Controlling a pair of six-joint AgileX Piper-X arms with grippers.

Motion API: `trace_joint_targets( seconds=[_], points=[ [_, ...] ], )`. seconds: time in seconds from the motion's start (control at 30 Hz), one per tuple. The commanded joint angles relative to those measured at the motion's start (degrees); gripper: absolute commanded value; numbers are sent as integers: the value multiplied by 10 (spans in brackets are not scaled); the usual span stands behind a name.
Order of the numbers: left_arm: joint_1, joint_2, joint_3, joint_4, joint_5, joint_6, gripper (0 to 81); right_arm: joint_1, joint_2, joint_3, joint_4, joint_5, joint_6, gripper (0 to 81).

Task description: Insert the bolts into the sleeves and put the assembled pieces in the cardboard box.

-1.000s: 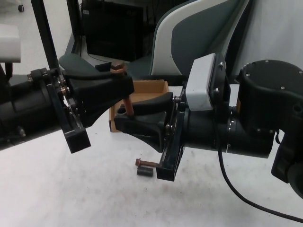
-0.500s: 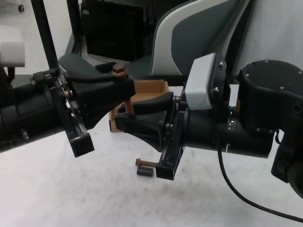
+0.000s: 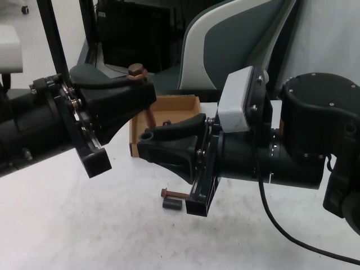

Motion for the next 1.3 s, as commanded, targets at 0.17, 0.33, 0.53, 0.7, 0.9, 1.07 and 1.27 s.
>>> trace_joint_targets(
  seconds=[0.17,0.33,0.53,0.7,0.9,1.07,1.27],
  points=[
    [1,-7,-1,-7,6,6,8,-2,-23,-7,-1,21,-1,3],
    [1,-7,-1,-6,10,1,8,-2,-23,-7,-1,21,-1,3],
    [1,-7,-1,-6,11,-1,8,-2,-23,-7,-1,21,-1,3],
    [1,-7,-1,1,11,-1,8,-2,-27,-7,-1,21,-1,3],
    [0,-7,-1,21,11,-1,8,-2,-30,-7,-1,21,-4,3],
    [0,-7,-1,21,22,-1,8,-2,-30,-7,-1,21,-4,3],
    [0,-7,-1,47,49,-5,8,-2,-30,-7,-1,21,-4,3]
  ],
)
